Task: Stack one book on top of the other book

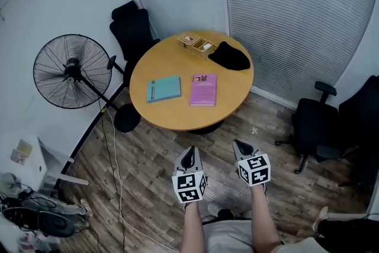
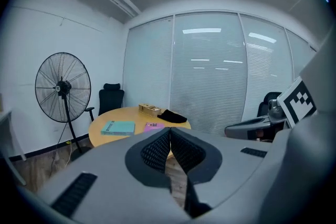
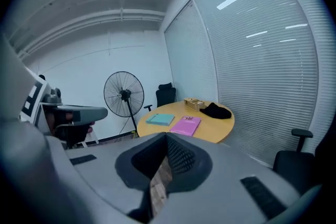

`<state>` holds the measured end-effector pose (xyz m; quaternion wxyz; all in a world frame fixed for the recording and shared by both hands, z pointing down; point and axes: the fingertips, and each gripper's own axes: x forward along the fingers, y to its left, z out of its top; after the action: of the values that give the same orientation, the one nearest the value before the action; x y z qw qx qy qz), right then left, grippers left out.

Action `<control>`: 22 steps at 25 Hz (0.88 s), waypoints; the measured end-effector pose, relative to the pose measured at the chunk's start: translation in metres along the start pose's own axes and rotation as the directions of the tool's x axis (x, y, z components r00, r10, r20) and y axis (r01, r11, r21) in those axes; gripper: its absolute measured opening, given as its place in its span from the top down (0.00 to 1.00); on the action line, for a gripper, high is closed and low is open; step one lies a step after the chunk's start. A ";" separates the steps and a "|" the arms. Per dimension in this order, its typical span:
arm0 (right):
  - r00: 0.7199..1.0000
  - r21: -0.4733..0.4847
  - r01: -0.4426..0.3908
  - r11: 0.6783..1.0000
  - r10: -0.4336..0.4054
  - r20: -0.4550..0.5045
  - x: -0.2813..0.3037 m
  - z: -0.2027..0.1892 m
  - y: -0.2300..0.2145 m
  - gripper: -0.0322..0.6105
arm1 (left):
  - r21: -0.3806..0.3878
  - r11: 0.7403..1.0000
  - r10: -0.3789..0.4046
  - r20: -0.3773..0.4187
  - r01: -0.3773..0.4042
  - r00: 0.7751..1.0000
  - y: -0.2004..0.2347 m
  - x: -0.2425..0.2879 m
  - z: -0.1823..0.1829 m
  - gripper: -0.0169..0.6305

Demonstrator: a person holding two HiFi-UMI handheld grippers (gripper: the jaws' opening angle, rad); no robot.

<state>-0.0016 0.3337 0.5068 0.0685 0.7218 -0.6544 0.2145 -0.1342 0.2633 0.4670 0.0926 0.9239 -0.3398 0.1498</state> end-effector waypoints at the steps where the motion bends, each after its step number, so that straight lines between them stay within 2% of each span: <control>1: 1.000 0.005 0.015 1.000 -0.015 -0.010 0.002 -0.004 -0.006 0.92 | 0.008 1.000 -0.007 -0.006 0.007 1.000 0.004 0.002 -0.002 0.93; 4: 0.998 0.041 0.060 0.997 -0.060 -0.005 0.004 -0.004 -0.024 0.92 | -0.017 1.000 -0.005 -0.001 0.005 1.000 0.022 0.005 -0.004 0.93; 8: 0.997 0.071 0.070 0.995 -0.071 0.024 0.011 0.008 -0.026 0.92 | -0.066 0.998 0.007 0.019 -0.006 1.000 0.052 0.007 -0.004 0.93; 13: 0.998 0.093 0.044 0.995 -0.049 0.045 0.035 0.014 -0.009 0.92 | -0.084 0.996 0.015 0.012 -0.014 1.000 0.080 0.010 -0.006 0.93; 22: 1.000 0.045 -0.010 0.999 0.009 0.016 0.082 0.021 0.007 0.92 | -0.130 0.990 0.053 0.001 -0.052 0.999 0.114 0.026 -0.012 0.93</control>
<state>-0.0001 0.2500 0.5196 0.0457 0.7217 -0.6534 0.2238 -0.1927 0.1654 0.4946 0.1477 0.9070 -0.3732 0.1277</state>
